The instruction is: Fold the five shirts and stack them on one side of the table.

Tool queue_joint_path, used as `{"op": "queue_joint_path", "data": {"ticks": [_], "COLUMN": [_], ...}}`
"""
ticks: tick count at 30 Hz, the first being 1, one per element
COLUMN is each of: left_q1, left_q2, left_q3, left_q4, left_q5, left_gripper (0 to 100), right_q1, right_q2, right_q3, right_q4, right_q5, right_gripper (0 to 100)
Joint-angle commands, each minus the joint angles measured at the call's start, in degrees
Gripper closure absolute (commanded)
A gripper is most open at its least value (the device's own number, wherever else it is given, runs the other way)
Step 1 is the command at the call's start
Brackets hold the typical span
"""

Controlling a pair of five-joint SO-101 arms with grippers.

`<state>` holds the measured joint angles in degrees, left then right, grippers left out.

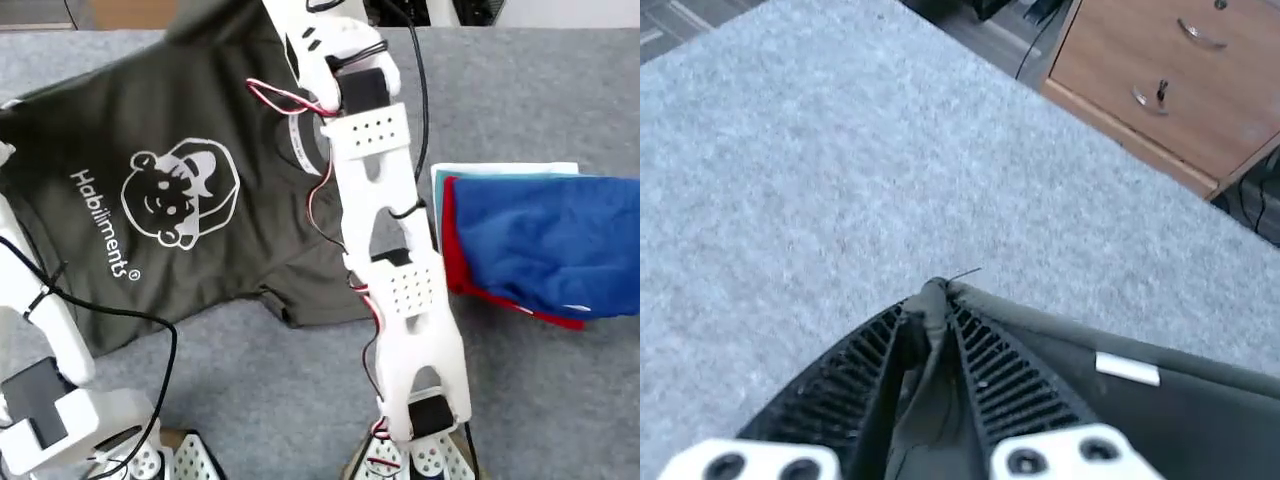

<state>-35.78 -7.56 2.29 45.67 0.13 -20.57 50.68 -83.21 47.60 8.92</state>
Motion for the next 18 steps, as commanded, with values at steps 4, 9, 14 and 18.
{"op": "queue_joint_path", "data": {"ticks": [4, 9, 14, 18], "left_q1": [0.3, 1.1, 3.8, 3.5], "left_q2": [-0.2, -3.5, -15.3, -22.6], "left_q3": [-1.8, 2.5, 15.7, 29.0], "left_q4": [3.1, 6.6, 5.2, -0.4], "left_q5": [0.2, -4.9, -6.9, -8.3], "left_gripper": [98, 98, 98, 98], "right_q1": [1.7, 3.3, 3.2, 3.7], "right_q2": [1.8, 1.7, 0.5, 0.0], "right_q3": [-8.1, -11.2, -12.2, -12.4], "right_q4": [10.4, 22.3, 36.8, 44.4], "right_q5": [-0.4, 2.6, 10.4, 11.6], "right_gripper": [99.6, 99.6, 99.6, 99.6]}}
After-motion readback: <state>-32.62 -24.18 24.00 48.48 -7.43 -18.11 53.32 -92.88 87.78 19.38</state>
